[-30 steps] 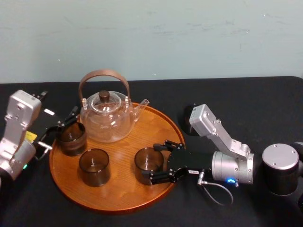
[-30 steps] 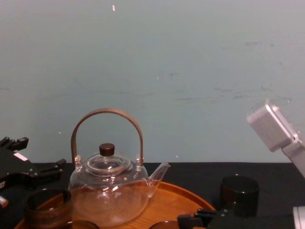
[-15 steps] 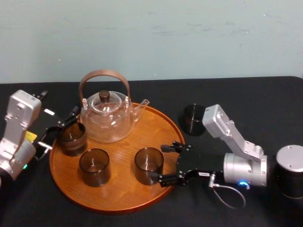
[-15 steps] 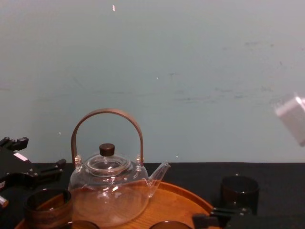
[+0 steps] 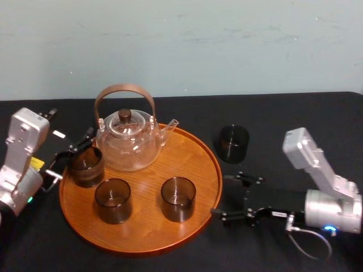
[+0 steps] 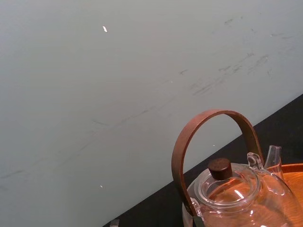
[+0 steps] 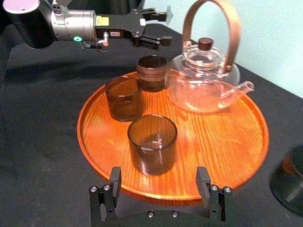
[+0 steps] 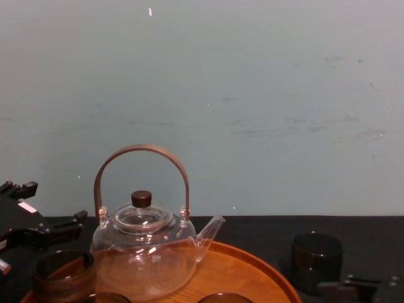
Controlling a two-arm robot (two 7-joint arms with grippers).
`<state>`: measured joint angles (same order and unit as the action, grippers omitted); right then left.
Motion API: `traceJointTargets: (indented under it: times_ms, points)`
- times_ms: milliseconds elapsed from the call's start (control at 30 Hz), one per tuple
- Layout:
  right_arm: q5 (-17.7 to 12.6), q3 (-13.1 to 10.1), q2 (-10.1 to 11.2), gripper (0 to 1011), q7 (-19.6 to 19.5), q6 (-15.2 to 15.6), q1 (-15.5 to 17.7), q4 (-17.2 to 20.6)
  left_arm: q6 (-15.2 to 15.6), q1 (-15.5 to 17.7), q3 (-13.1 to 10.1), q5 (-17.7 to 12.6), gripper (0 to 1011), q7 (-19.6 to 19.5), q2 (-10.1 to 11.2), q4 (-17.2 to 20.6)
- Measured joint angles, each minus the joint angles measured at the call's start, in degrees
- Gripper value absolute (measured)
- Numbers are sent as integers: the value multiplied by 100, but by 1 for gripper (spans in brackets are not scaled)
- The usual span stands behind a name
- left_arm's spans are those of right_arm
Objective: Pick up the glass from the table and place it on the tray.
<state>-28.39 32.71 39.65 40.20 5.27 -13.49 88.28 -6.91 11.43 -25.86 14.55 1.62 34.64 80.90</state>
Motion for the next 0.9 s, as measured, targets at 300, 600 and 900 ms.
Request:
traceJointTargets:
  times_ms: [300, 600, 900]
  points:
    - [-252, -432, 398, 1002, -236, -47, 434, 275, 0, 0, 0, 0, 1001, 0, 0, 0]
    - [-354, -801, 344, 1002, -731, 138, 577, 181, 0, 0, 0, 0, 1001, 0, 0, 0]
    - [-353, -1020, 79, 1002, -1133, 404, 481, -121, 0, 0, 0, 0, 1001, 0, 0, 0]
